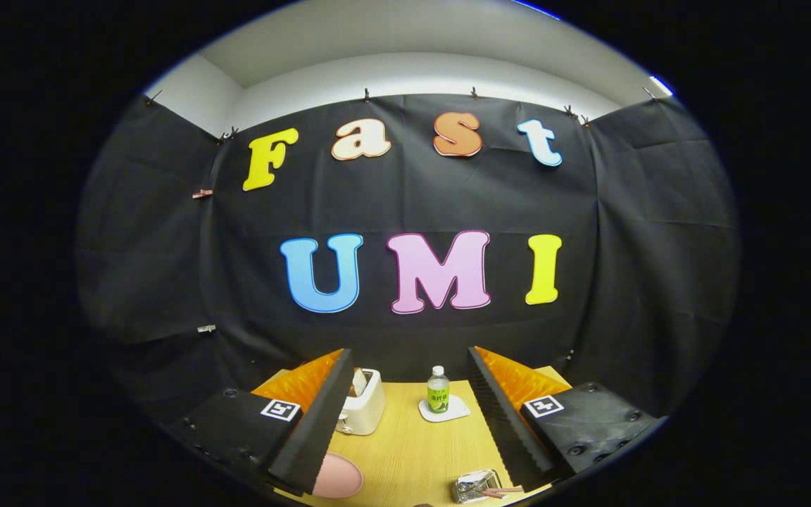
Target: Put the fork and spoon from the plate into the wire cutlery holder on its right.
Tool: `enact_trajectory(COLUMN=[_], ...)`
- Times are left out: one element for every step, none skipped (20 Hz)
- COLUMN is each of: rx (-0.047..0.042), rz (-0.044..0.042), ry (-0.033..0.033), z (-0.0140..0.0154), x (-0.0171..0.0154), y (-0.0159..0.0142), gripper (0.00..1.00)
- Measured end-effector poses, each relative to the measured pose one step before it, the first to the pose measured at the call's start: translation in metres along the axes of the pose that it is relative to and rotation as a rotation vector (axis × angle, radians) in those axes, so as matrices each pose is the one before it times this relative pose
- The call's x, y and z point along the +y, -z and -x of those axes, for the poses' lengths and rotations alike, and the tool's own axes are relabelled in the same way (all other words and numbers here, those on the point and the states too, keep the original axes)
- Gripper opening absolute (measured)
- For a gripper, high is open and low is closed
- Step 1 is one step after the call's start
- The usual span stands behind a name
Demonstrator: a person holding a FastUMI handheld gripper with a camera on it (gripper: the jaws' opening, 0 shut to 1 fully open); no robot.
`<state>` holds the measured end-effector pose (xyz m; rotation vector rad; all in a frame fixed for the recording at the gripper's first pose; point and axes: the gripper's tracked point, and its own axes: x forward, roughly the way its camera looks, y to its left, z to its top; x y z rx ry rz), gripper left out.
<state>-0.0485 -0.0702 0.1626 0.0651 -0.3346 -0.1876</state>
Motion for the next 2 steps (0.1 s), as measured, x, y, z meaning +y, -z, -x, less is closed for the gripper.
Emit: enact_trajectory(rx=[-0.00891,-0.00873], rz=[-0.00073,-0.00403], ry=[0.00507,-0.00003], z=[0.00298,0.00305], x=[-0.00060,0.00091], y=[0.00210,0.00056], gripper=[0.99,0.99])
